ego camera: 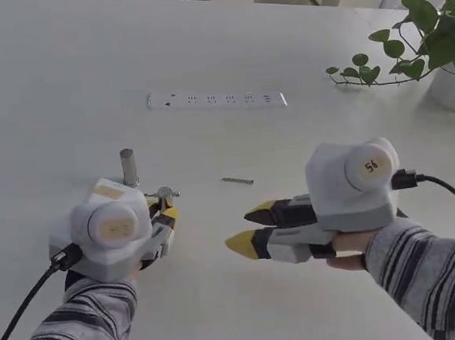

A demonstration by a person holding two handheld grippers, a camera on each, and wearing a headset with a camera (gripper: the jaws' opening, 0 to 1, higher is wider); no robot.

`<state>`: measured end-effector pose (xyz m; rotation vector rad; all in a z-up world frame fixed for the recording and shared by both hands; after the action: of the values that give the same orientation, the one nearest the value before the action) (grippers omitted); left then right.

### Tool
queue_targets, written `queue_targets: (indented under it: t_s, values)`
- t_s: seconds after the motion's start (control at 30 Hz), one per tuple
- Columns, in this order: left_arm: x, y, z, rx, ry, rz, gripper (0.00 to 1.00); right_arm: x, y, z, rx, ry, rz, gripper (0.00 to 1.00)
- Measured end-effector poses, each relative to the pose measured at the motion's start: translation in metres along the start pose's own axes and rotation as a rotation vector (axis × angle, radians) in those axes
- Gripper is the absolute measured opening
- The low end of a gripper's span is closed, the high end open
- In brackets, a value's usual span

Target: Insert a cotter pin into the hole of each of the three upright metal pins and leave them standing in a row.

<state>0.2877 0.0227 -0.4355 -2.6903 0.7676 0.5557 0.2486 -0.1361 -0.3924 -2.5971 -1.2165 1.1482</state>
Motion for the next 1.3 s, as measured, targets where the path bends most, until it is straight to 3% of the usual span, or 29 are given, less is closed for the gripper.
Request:
queue_targets:
  t_s: [0.47,1.03,1.17,1.3]
  values:
    - [0.002,0.000,-0.001,0.022,-0.004,-0.016,0.09,-0.002,0.000,0.002,0.009,-0.003,0.002,0.28]
    - [-0.002,0.001,-0.004,-0.029,0.006,-0.016,0.14,-0.001,0.000,-0.001,0.024,0.010,0.012,0.31]
    - [-0.003,0.002,0.001,-0.076,-0.030,-0.019,0.18,-0.002,-0.001,-0.006,0.027,0.027,0.009,0.32]
    - [-0.005,0.004,0.004,-0.080,-0.048,-0.006,0.21,-0.002,-0.001,-0.011,0.019,0.038,0.009,0.33]
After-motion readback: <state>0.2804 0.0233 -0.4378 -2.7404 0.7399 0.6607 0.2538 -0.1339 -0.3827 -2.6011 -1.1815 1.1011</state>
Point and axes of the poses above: the centre of the closed fingertips' face, and the gripper's own axes: x roughly forward along the fingers, y roughly to its right, z roughly out of its underside, the point moved 7 cm from there along -x, roughly backward along the fingers, and after that the axes turned 13 degrees about x, right-handed, at the moved point
